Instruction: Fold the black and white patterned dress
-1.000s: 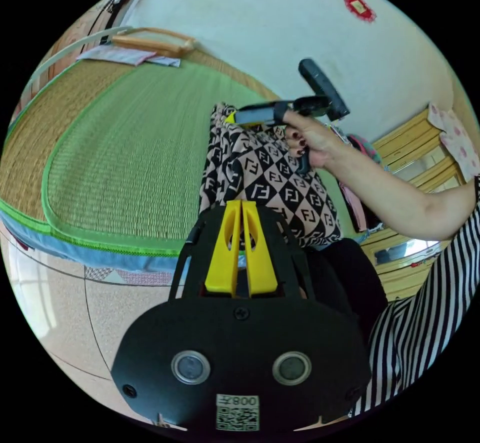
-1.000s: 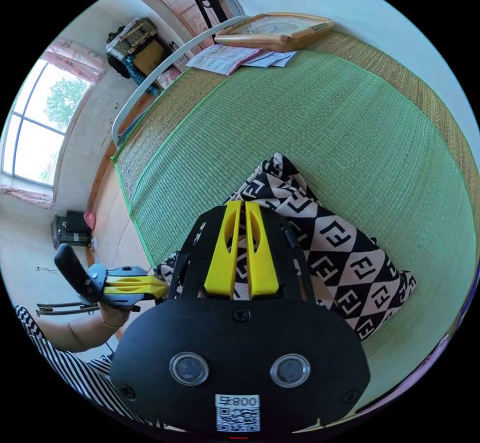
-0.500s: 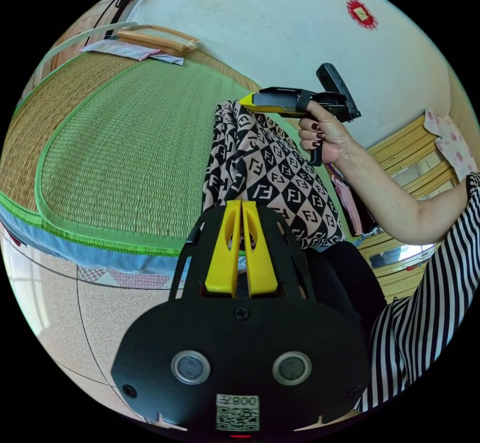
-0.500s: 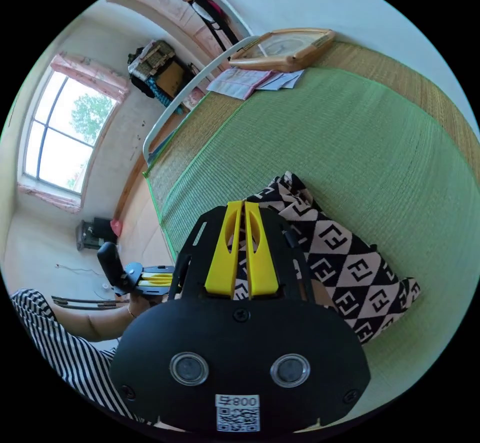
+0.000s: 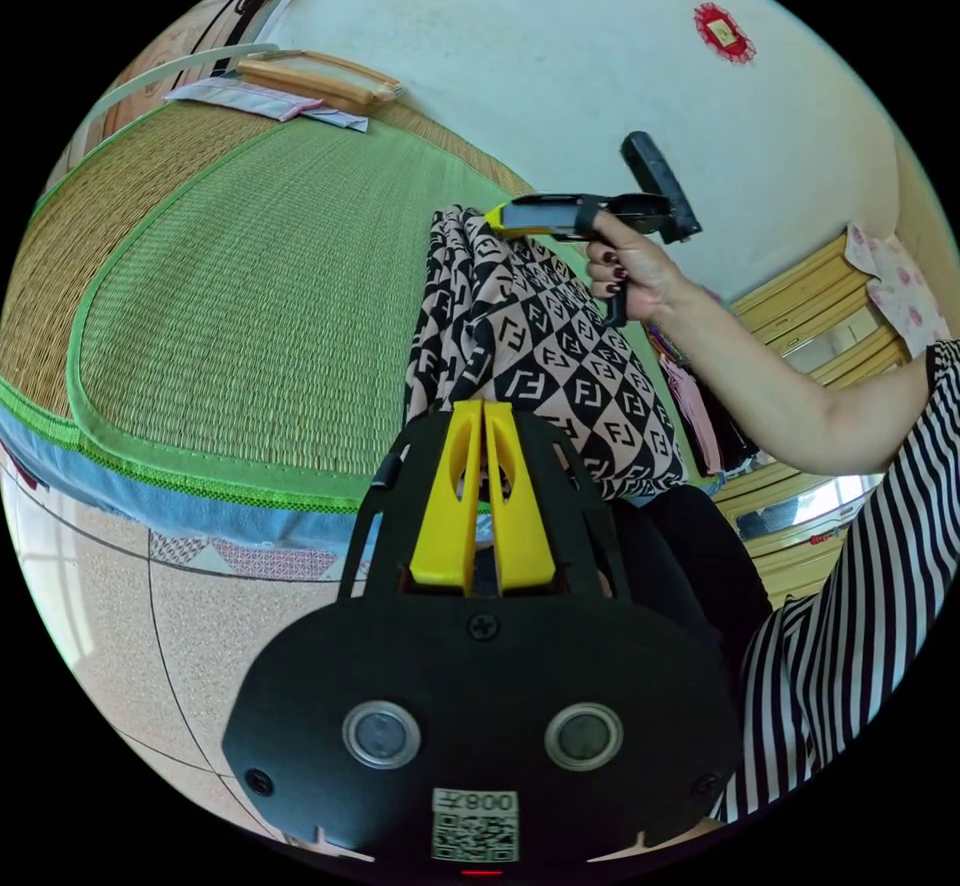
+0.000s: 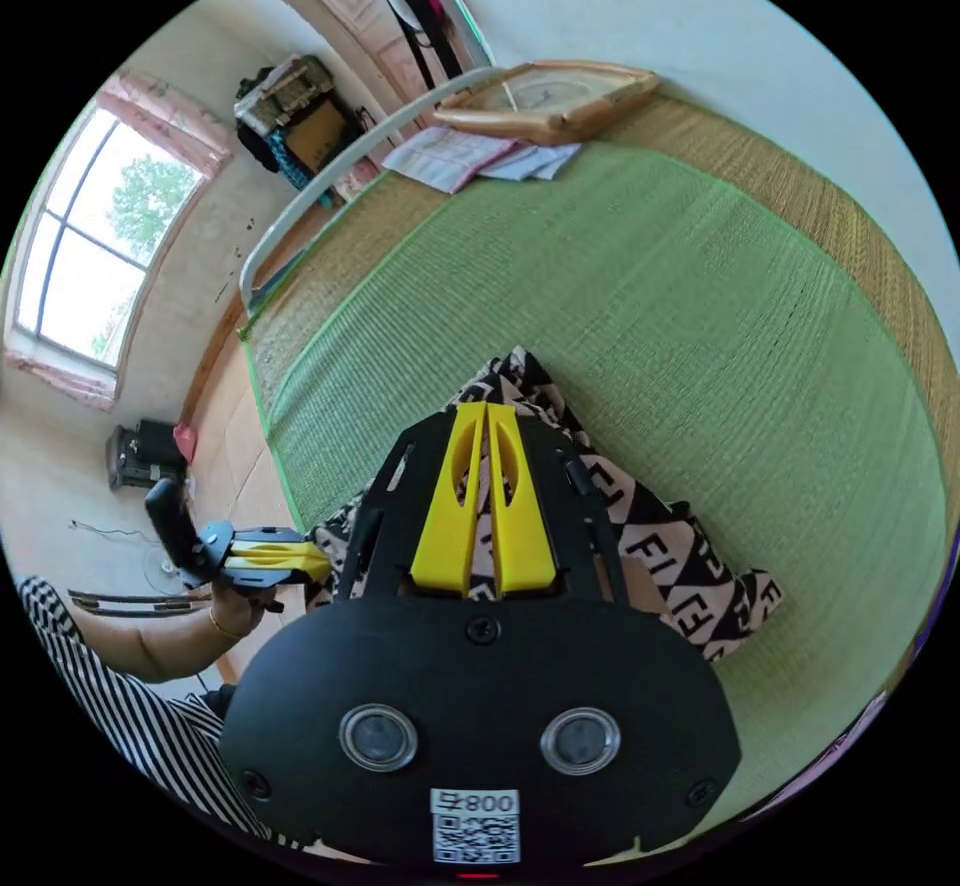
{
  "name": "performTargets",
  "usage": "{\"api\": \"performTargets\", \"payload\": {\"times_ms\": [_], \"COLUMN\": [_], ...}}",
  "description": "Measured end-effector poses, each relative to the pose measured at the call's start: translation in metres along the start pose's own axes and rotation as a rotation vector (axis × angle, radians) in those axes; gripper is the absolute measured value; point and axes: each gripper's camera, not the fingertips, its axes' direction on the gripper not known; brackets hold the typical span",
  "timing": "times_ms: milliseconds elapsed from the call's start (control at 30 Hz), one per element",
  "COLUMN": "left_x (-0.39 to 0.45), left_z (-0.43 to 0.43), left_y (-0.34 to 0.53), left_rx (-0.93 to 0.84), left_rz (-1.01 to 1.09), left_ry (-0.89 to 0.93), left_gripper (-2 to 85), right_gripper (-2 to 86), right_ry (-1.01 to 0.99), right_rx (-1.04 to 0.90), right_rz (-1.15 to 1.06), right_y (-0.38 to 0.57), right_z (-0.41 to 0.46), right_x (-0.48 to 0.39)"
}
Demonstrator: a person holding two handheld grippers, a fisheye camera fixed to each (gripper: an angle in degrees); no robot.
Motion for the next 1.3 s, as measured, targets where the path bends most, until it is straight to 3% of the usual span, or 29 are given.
{"api": "performTargets", "payload": {"times_ms": [167,367,600,767,1000,1167,1300], "left_x": [-0.007,-0.015,-0.020,-0.021,-0.004,0.006,0.016], "left_z": [0.013,0.027,0.042,0.051,0.041,0.032,0.032], "left_y": [0.005,0.013,0.019,0.022,0.038,0.062,0.077], "left_rx": [-0.001,0.008,-0.003,-0.022,-0.010,0.006,-0.006], "left_rz": [-0.002,-0.004,-0.007,-0.028,-0.024,-0.035,-0.035], "left_ry": [-0.003,0.003,-0.005,-0.009,-0.033,-0.018,0.064], "left_gripper": [0.1,0.1,0.0,0.0,0.1,0.3,0.7], "right_gripper": [0.1,0.1,0.0,0.0,0.0,0.0,0.1], "right_ry": [0.002,-0.048,-0.071,-0.062,-0.170,-0.186,-0.261], "right_rx": [-0.061,0.059,-0.090,-0.096,-0.019,-0.082,-0.021], "right_rz": [0.009,-0.005,-0.024,-0.022,0.027,0.126,0.190], "right_y": [-0.005,0.033,0.065,0.076,0.197,0.294,0.321], "right_z": [0.024,-0.028,0.024,-0.001,-0.076,-0.064,-0.063], "right_x": [0.001,-0.019,-0.049,-0.054,-0.051,-0.043,-0.032]}}
